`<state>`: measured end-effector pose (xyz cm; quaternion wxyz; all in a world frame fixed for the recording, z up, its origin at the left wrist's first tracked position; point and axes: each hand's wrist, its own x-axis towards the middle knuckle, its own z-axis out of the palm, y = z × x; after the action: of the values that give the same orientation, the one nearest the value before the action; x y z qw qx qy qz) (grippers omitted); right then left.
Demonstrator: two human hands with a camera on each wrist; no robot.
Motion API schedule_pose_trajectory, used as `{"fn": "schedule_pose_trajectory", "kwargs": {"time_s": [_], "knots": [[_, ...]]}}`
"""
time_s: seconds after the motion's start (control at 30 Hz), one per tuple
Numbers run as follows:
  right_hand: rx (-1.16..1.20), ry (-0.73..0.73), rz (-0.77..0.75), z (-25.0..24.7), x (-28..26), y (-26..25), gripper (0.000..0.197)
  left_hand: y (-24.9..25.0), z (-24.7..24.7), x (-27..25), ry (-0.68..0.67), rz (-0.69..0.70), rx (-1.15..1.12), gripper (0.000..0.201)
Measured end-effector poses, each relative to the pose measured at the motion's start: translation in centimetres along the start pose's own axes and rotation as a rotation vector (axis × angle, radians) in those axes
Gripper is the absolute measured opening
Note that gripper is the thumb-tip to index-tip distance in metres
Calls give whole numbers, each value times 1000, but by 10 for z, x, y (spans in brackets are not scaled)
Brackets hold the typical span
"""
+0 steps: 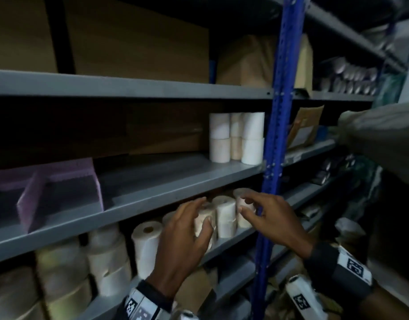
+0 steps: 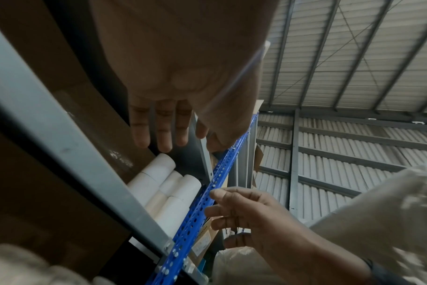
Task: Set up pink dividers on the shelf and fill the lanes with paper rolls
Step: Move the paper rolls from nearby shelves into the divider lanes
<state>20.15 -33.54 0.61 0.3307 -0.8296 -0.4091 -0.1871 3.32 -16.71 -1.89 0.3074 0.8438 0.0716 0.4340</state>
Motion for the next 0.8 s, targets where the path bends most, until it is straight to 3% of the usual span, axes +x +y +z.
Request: {"fn": "schedule_pose_trajectory", "kwargs": {"time_s": [0.33,0.57,0.73,0.8], "knots": [[131,79,-15,-3,124,43,46,-7,39,161,-98,23,115,44],[112,74,0,0,220,51,51,-41,67,274,-211,-36,168,51],[52,96,-6,16,288,65,55,-82,103,338,-371,-90,-91,41],[15,83,-2,23,316,71,55,-99,115,361,-365,-65,-152,44]]}}
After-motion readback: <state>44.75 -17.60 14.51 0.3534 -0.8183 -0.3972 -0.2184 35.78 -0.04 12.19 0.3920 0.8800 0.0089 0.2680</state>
